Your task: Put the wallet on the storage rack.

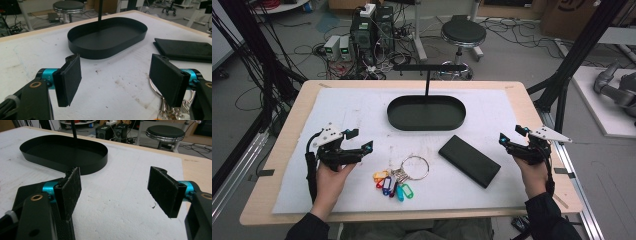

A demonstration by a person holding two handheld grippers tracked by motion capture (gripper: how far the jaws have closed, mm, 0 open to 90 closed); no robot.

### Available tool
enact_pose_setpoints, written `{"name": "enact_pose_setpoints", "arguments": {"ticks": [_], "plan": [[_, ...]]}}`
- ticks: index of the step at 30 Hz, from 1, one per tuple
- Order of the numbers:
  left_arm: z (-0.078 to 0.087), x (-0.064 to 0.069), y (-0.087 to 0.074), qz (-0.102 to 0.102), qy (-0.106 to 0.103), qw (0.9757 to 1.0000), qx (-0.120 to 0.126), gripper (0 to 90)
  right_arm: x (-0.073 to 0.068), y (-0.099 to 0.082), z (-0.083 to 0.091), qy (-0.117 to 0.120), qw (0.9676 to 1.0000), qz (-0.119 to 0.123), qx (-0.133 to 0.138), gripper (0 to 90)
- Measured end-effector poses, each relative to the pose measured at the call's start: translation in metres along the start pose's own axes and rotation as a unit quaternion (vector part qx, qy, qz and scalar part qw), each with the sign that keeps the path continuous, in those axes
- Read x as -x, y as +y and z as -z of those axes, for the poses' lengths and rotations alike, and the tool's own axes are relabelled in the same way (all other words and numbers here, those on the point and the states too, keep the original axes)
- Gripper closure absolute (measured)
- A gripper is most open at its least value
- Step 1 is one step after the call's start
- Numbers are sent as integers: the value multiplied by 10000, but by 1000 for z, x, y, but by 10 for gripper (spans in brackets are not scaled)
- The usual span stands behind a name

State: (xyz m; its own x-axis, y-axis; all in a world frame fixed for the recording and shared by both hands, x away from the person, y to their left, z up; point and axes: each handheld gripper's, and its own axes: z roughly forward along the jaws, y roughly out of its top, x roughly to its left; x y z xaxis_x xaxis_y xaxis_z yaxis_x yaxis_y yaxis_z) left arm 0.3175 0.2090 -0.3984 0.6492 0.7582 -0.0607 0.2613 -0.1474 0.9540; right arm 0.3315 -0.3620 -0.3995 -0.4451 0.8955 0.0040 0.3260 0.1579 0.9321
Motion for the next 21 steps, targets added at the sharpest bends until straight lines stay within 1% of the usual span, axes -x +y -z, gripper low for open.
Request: {"name": "enact_pose_setpoints", "arguments": {"ticks": [1,6,7,8,9,10,12,14,15,16,21], "plan": [[0,2,2,-105,29,9999,-4,266,1,0,0,-12,10000,45,1,275],[-5,5,3,-120,-62,9999,-80,267,3,-1,0,-58,10000,13,-21,275],[-9,7,4,-132,-137,9998,-81,267,4,-1,0,-74,10000,11,-28,275],[-9,7,4,-132,-137,9998,-81,268,4,-2,-1,-79,10000,20,-43,275],[-13,8,6,-164,-190,9996,-107,268,5,-2,-1,-89,9999,16,-62,275],[-13,8,6,-164,-190,9996,-107,268,5,-2,-1,-98,9999,2,-68,275],[-19,11,7,-158,-220,9996,-100,268,6,-3,0,-99,9999,1,-60,275],[-25,13,7,-174,-257,9994,-149,272,8,-6,2,-115,9999,-4,10,299],[-30,15,7,-155,-332,9991,-189,292,10,-7,4,-123,9999,-37,-15,300],[-30,15,7,-155,-332,9991,-189,301,10,-7,4,-123,9999,-37,-15,300],[-44,22,8,-217,-461,9982,-312,306,12,-9,11,-197,9998,-75,2,301]]}}
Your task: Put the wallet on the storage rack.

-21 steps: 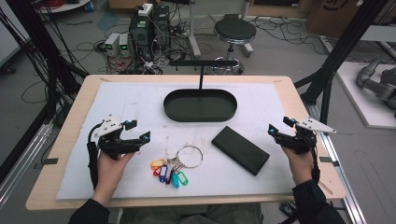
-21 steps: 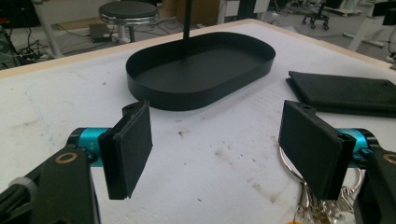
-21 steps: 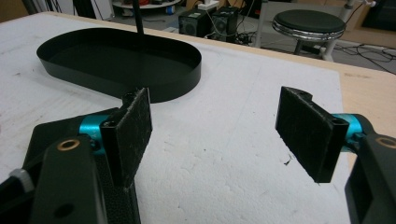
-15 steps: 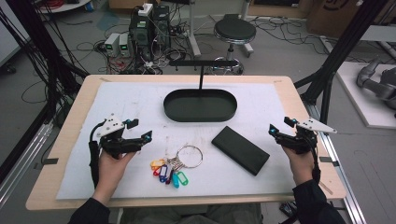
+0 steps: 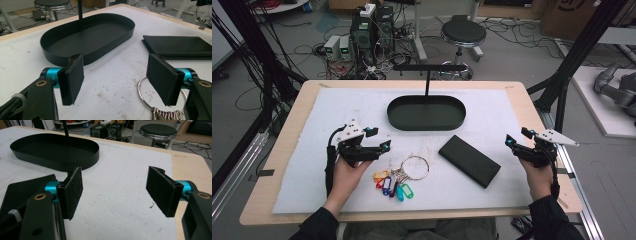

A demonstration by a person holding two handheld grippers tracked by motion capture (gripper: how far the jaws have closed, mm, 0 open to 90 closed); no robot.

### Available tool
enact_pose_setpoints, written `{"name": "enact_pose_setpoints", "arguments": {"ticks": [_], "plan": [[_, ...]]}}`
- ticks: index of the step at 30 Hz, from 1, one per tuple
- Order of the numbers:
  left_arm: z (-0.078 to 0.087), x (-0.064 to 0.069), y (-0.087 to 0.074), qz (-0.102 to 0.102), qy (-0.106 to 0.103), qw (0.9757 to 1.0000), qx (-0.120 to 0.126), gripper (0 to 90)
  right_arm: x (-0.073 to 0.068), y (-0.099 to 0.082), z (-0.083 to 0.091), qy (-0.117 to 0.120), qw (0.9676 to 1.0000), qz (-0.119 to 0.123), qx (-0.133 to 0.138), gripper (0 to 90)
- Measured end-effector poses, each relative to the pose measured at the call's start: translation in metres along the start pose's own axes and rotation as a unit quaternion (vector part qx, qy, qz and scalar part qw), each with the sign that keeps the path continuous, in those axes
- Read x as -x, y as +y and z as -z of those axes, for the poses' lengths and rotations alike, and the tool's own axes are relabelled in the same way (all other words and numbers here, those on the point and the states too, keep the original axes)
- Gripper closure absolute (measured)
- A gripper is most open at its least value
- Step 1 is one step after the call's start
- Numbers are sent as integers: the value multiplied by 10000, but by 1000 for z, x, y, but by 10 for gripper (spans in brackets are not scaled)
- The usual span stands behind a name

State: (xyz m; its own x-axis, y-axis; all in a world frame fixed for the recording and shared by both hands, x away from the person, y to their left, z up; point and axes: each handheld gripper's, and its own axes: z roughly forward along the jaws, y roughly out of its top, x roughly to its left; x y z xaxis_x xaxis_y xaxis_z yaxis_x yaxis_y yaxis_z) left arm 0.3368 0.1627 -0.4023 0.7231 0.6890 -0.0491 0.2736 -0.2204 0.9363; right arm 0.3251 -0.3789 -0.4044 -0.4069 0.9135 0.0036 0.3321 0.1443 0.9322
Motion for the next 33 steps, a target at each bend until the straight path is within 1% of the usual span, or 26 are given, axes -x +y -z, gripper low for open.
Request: {"name": "enact_pose_setpoints", "arguments": {"ticks": [2,4,8,9,10,11,14,19,20,23,24,26,27,29,30,31,32,33], "plan": [[-7,4,0,3,-40,10000,-64,319,1,-1,1,-12,10000,-4,-1,301],[-9,5,0,-9,-49,9999,-95,332,1,-1,3,-25,10000,-24,4,301],[-18,9,-1,-67,-207,9993,-311,368,3,-2,3,-44,10000,-27,-9,301],[-18,9,-1,-67,-207,9993,-311,381,3,-2,3,-44,10000,-27,-9,301],[-22,11,-2,-76,-275,9988,-395,387,3,-2,3,-47,10000,-28,-17,301],[-22,11,-2,-76,-275,9988,-395,387,3,-2,3,-47,10000,-28,-17,301],[-27,15,-3,-118,-324,9980,-523,387,2,-2,2,-24,10000,-17,-19,301],[-32,20,-5,-167,-349,9974,-605,389,1,-2,1,56,10000,-33,-58,301],[-34,21,-5,-152,-366,9972,-637,389,-1,-3,1,148,9998,6,-92,301],[-35,21,-6,-206,-363,9968,-684,394,-4,-3,2,214,9997,74,-105,301],[-36,22,-6,-193,-361,9970,-652,397,-8,-4,5,300,9994,152,-113,301],[-36,22,-6,-191,-344,9973,-627,403,-10,-4,6,343,9992,185,-115,301],[-36,22,-5,-224,-323,9973,-622,409,-14,-5,8,437,9986,268,-122,301],[-36,22,-5,-210,-284,9977,-581,409,-17,-6,10,547,9978,341,-150,301],[-36,22,-5,-210,-284,9977,-581,411,-17,-6,10,547,9978,341,-150,301],[-36,22,-4,-206,-255,9979,-563,411,-19,-6,11,626,9972,369,-167,301],[-35,21,-4,-220,-235,9979,-571,411,-21,-7,12,784,9958,433,-179,301],[-35,21,-4,-193,-226,9981,-538,411,-23,-8,13,861,9949,499,-186,301]]}}
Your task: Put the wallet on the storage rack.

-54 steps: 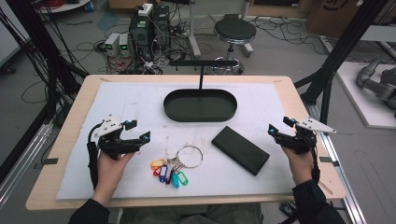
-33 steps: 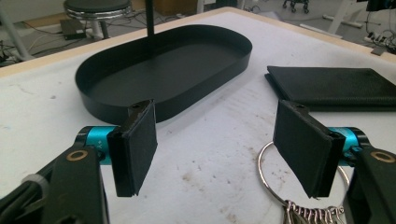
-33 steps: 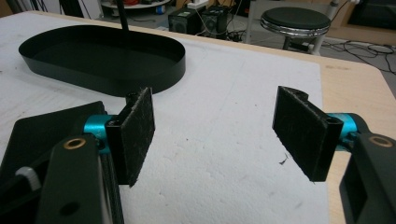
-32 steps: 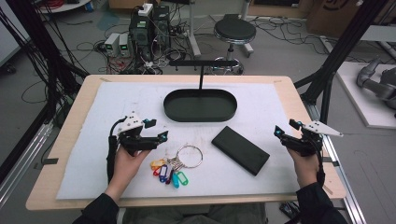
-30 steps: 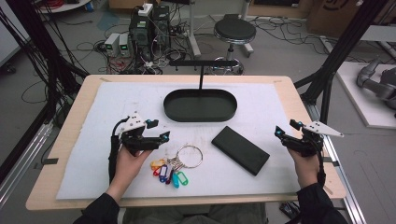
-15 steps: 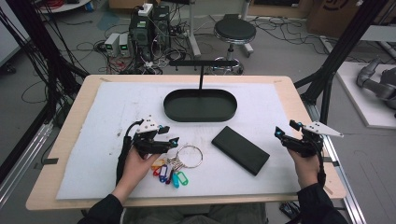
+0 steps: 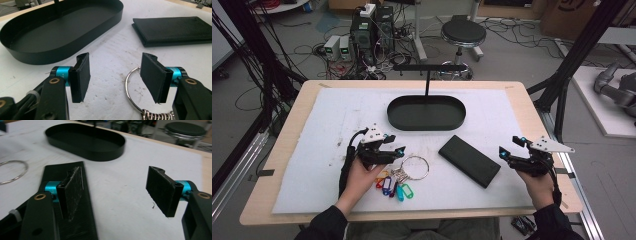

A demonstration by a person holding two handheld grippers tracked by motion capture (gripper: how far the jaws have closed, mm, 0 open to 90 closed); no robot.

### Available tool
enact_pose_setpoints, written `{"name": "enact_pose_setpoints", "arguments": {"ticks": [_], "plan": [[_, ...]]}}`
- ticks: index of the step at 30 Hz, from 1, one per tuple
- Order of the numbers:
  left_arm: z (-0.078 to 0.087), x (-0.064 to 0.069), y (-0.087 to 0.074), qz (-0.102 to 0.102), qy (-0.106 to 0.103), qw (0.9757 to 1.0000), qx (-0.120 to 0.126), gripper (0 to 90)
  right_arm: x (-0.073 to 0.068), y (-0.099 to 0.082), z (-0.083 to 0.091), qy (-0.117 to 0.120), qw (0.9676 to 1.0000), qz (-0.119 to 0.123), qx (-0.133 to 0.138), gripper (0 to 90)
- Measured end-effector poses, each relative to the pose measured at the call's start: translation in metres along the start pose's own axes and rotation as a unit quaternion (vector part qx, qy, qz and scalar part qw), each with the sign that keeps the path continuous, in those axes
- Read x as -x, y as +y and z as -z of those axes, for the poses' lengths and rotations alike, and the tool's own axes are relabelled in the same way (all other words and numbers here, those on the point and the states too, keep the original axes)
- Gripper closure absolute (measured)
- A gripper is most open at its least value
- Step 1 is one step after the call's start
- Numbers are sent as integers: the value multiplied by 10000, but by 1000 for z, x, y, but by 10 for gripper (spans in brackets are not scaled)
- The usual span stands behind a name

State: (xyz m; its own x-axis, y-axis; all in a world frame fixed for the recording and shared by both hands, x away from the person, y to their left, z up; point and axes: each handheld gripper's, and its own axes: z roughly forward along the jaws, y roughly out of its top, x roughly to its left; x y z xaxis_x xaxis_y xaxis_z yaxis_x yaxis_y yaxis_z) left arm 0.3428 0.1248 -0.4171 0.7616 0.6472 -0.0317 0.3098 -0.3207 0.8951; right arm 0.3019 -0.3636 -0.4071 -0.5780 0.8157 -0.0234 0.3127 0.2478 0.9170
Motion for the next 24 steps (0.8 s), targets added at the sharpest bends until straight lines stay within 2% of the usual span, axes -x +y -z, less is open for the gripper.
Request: {"name": "enact_pose_setpoints", "arguments": {"ticks": [1,3,4,5,8,9,10,11,12,13,14,15,16,17,18,19,24], "plan": [[1,-1,0,19,10,10000,12,411,-5,-1,1,167,9998,121,-36,302],[2,-2,0,39,38,10000,36,411,-7,-2,2,257,9995,152,-53,303],[2,-3,0,52,45,10000,55,410,-14,-4,4,448,9985,282,-103,304],[3,-4,0,76,44,9999,64,410,-14,-4,4,448,9985,282,-103,304],[4,-5,0,95,90,9999,104,410,-30,-10,7,838,9944,593,-234,354],[4,-5,0,95,90,9999,104,410,-30,-10,7,838,9944,593,-234,354],[5,-5,0,106,91,9998,117,410,-38,-13,8,934,9918,813,-329,359],[5,-5,0,104,98,9998,121,410,-41,-14,8,991,9903,899,-380,374],[5,-5,0,104,98,9998,121,410,-41,-14,8,991,9903,899,-380,374],[5,-5,0,103,104,9998,122,410,-48,-16,7,1129,9861,1098,-532,390],[6,-5,0,104,101,9998,125,410,-48,-16,7,1129,9861,1098,-532,390],[6,-5,1,100,104,9998,130,410,-50,-17,6,1158,9845,1179,-593,395],[6,-5,0,109,108,9998,138,410,-54,-20,1,1240,9800,1331,-804,408],[6,-5,0,114,113,9998,139,410,-54,-20,1,1240,9800,1331,-804,408],[7,-5,0,107,115,9998,131,410,-57,-23,-3,1289,9761,1453,-974,420],[7,-5,0,107,115,9998,131,410,-57,-23,-3,1289,9761,1453,-974,420],[8,-6,0,138,120,9997,152,409,-63,-27,-10,1275,9685,1736,-1251,430]]}}
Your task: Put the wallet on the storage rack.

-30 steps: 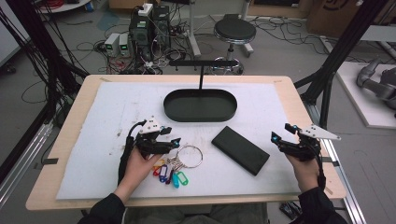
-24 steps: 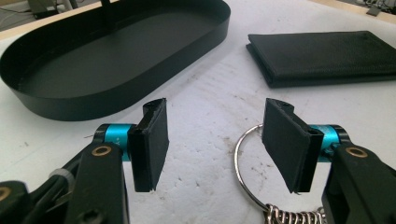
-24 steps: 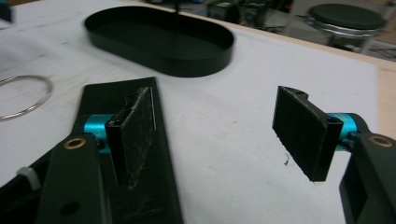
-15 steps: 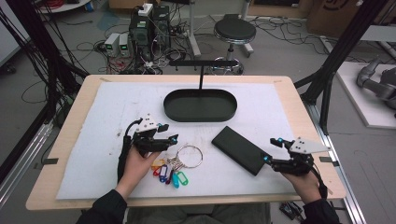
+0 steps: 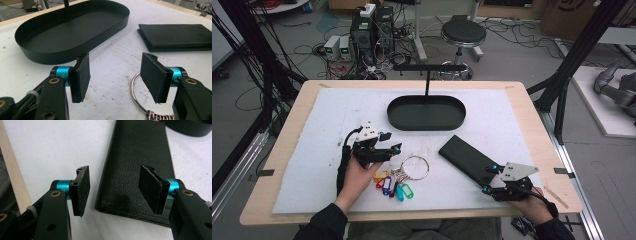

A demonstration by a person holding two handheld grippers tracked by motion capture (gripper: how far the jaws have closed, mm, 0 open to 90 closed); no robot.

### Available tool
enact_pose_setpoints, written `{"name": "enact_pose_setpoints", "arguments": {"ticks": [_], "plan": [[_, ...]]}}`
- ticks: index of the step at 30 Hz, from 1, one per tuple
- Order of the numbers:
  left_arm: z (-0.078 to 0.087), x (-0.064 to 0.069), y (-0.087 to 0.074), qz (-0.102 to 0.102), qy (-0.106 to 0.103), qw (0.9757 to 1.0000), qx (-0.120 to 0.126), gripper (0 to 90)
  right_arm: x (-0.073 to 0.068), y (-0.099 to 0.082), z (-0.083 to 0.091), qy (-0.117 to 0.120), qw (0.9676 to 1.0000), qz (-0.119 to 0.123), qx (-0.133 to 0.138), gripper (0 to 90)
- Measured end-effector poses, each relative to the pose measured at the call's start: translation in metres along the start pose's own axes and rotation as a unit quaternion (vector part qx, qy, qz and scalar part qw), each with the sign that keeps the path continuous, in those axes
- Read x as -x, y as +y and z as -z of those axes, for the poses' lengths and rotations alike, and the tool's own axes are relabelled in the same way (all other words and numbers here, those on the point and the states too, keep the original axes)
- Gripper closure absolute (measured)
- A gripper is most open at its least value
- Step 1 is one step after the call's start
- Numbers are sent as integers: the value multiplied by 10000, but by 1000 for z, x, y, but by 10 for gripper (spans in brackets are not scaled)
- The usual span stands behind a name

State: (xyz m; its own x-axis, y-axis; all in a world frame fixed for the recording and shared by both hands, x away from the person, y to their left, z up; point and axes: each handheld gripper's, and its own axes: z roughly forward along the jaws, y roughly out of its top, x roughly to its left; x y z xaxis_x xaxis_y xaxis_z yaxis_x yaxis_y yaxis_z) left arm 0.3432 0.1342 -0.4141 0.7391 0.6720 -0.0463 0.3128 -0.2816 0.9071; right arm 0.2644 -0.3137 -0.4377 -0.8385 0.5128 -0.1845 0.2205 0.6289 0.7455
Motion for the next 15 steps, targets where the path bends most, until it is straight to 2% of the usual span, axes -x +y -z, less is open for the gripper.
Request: {"name": "enact_pose_setpoints", "arguments": {"ticks": [2,5,6,8,9,10,11,12,13,14,15], "plan": [[0,-1,0,0,3,10000,-5,409,0,0,-1,-21,10000,32,-38,430],[1,-1,-1,21,-3,10000,-3,407,-3,-1,-5,-82,9994,251,-220,436],[1,-1,-1,26,-2,10000,-2,407,-6,-2,-7,-187,9982,482,-291,439],[1,-1,-1,27,0,10000,-8,407,-9,-2,-8,-373,9960,732,-343,496],[1,-1,-1,27,0,10000,-8,405,-9,-2,-8,-373,9960,732,-343,496],[0,-1,-1,27,11,10000,-15,405,-11,-3,-9,-451,9948,838,-357,502],[0,-1,-1,32,9,10000,-19,404,-12,-3,-9,-455,9943,895,-353,520],[0,0,-1,32,10,10000,-18,404,-12,-2,-8,-441,9938,953,-364,581],[0,0,-1,27,13,10000,-18,404,-12,-2,-8,-441,9938,953,-364,581],[1,0,0,26,17,10000,-14,404,-13,0,-7,-418,9930,1047,-358,665],[1,0,0,32,18,10000,-10,404,-13,0,-7,-418,9930,1047,-358,665]]}}
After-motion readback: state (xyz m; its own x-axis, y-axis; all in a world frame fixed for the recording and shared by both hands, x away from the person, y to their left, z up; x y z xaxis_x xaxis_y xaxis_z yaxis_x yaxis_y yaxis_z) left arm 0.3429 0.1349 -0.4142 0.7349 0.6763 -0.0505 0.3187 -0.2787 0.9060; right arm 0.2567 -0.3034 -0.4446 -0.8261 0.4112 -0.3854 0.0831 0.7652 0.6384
